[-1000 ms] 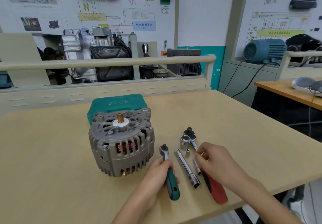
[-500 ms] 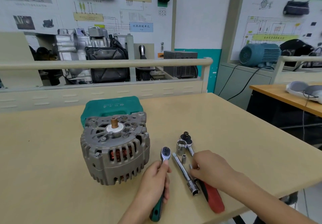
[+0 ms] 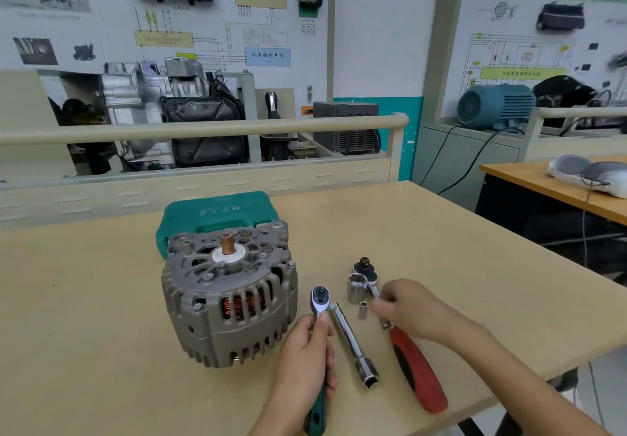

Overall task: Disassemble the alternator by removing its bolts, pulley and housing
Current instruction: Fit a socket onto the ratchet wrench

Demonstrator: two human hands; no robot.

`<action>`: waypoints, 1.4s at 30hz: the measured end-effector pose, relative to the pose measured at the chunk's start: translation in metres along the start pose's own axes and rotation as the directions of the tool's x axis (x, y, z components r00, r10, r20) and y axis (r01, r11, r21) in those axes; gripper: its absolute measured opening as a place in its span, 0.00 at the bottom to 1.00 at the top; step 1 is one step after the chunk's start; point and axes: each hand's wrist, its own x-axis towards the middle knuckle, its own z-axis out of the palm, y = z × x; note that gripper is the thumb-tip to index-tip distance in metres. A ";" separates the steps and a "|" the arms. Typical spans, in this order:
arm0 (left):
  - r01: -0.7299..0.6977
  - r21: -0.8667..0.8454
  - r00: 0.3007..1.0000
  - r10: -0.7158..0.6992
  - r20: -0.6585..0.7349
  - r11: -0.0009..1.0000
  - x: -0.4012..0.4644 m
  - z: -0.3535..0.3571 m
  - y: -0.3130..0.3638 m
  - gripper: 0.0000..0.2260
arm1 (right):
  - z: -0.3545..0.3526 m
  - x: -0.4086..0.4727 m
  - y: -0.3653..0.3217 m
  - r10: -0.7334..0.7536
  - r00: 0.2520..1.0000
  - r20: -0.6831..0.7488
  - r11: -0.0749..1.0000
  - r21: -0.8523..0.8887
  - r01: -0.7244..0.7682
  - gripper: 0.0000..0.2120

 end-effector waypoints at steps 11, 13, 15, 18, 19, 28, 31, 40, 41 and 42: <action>-0.028 -0.010 1.000 0.028 -0.003 1.000 -0.003 0.000 0.000 0.13 | -0.022 0.007 0.015 0.184 0.979 0.084 0.562 0.808 -0.175 0.09; -0.029 -0.006 1.000 0.029 0.000 1.000 -0.003 0.001 -0.001 0.13 | -0.019 0.009 0.017 0.147 0.989 -0.006 0.776 0.621 -0.111 0.10; -0.028 0.002 1.000 0.028 -0.001 1.000 -0.004 0.001 -0.001 0.13 | -0.010 0.010 0.018 0.054 0.997 -0.049 0.920 0.390 -0.030 0.09; -0.026 -0.003 1.000 0.026 -0.001 1.000 -0.003 0.000 -0.001 0.13 | 0.005 0.014 0.018 -0.102 0.991 -0.091 0.993 0.055 0.107 0.09; -0.027 -0.006 1.000 0.027 -0.006 1.000 -0.003 0.000 -0.001 0.13 | 0.008 0.016 0.018 -0.138 0.986 -0.096 0.989 -0.058 0.133 0.11; -0.002 -0.036 1.000 0.002 0.006 0.999 -0.002 -0.001 -0.004 0.12 | 0.018 0.021 0.007 -0.164 0.979 -0.121 0.950 -0.287 0.124 0.11; 0.005 -0.055 1.000 -0.005 0.010 0.998 -0.001 -0.002 -0.005 0.12 | 0.019 0.022 0.007 -0.139 0.985 -0.099 0.949 -0.297 0.104 0.10; -0.027 -0.040 1.000 0.028 0.008 0.999 -0.005 -0.001 -0.004 0.12 | 0.004 0.010 0.008 -0.019 0.991 -0.131 0.920 0.385 0.068 0.07; -0.035 -0.036 0.999 0.035 0.010 0.999 -0.005 0.000 -0.003 0.12 | 0.002 0.008 0.006 0.046 0.998 -0.035 0.805 0.593 -0.016 0.07; -0.041 -0.032 0.999 0.042 0.014 0.999 -0.006 -0.001 -0.002 0.12 | 0.003 0.007 0.005 0.077 0.993 0.087 0.646 0.754 -0.117 0.07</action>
